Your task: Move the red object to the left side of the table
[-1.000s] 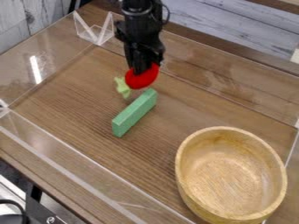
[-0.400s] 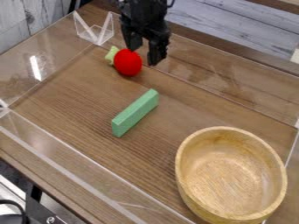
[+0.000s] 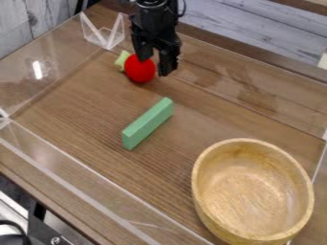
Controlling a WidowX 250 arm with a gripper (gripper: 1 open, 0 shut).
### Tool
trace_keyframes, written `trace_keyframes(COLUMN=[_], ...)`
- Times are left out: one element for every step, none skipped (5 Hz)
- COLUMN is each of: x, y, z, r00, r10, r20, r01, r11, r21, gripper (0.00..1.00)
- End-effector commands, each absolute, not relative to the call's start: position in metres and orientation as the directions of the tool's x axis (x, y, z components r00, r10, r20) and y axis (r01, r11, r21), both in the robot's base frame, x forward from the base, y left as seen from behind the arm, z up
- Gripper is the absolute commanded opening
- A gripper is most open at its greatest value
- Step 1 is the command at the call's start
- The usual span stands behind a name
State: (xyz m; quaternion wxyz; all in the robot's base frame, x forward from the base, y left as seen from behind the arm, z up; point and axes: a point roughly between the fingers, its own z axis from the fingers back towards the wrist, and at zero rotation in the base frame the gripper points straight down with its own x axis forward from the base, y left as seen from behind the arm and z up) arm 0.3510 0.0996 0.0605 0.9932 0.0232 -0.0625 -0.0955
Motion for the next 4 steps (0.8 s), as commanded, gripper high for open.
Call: trace_keyframes(x=[0.371, 0.375, 0.368, 0.36], y=[0.114, 0.121, 0.133, 0.146], z=[0.076, 0.077, 0.083, 0.09], r00=[0.975, 0.981, 0.984, 0.985], r10=[-0.15, -0.11, -0.079, -0.046], r20=[0.164, 0.159, 0.162, 0.166], r01=[0.137, 0.097, 0.066, 0.033], r11=[0.987, 0.991, 0.994, 0.996], r21=[0.089, 0.087, 0.086, 0.081], gripper=[0.0, 0.0, 0.0, 0.0])
